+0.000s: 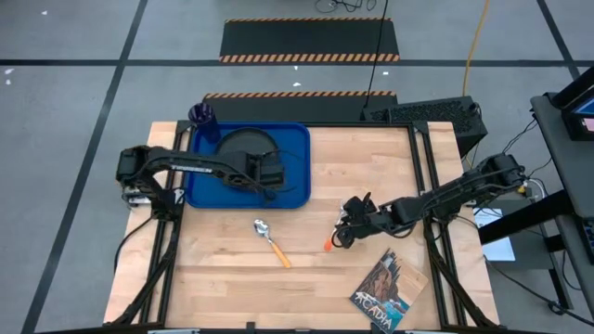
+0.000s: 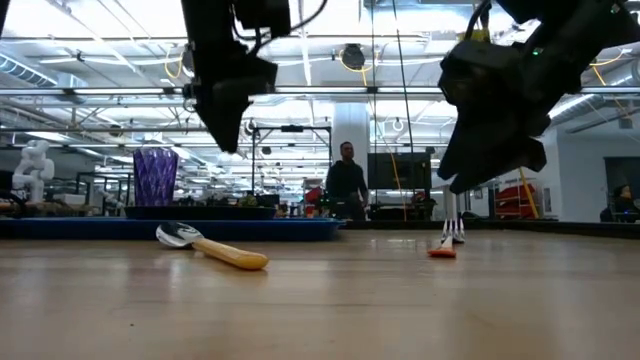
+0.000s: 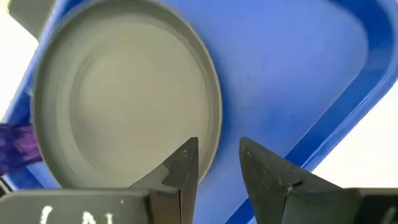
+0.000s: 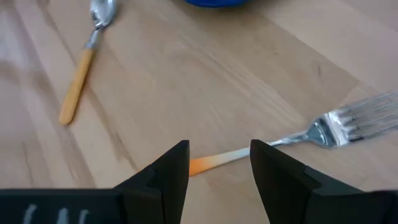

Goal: Pick and place plate/cup/fork/spoon on tray
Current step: Put the orange fork on the blue tray beside the black plate

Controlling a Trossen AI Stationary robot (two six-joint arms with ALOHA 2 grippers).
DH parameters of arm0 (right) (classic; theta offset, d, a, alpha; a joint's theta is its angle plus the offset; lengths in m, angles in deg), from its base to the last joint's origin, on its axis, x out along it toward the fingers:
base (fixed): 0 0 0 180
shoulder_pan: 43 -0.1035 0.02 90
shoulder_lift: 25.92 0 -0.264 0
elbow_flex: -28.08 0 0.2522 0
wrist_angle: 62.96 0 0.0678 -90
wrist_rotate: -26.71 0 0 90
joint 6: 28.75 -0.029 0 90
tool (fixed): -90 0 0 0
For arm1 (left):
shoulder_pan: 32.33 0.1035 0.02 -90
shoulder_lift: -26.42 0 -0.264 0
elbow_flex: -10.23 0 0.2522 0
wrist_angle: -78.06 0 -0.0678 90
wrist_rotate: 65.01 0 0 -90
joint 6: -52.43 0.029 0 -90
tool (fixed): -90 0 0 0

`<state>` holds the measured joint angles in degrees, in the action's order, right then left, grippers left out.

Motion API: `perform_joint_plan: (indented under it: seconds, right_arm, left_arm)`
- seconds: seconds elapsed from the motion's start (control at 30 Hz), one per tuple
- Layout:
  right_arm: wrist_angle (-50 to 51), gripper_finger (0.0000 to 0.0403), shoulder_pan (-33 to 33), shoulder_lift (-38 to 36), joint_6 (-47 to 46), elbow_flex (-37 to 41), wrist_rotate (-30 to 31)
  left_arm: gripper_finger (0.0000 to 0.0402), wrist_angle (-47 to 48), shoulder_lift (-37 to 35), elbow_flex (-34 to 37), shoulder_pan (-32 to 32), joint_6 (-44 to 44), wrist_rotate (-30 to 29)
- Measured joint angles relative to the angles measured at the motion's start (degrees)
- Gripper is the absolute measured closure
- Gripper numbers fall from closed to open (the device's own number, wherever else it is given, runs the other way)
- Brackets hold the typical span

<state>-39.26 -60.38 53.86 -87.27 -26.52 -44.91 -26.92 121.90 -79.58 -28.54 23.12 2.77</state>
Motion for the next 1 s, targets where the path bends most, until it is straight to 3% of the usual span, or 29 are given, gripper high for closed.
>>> perform_joint_plan:
  seconds: [0.4, 0.7, 1.0]
  right_arm:
    - [2.11, 0.0238, 0.85, 0.47, -7.14, 0.00, 3.65]
    - [1.20, 0.0238, 1.62, 9.89, -9.81, 0.00, 0.44]
    - [-1.58, 0.0238, 3.77, 11.85, -7.85, -0.11, 1.56]
  left_arm:
    - [0.0282, -5.56, -1.05, 0.00, -4.46, 3.95, -2.09]
    - [0.0282, -6.16, -1.05, 0.00, -4.13, 4.71, -2.40]
    - [0.0282, -6.33, -1.05, 0.00, -4.15, 5.02, -2.41]
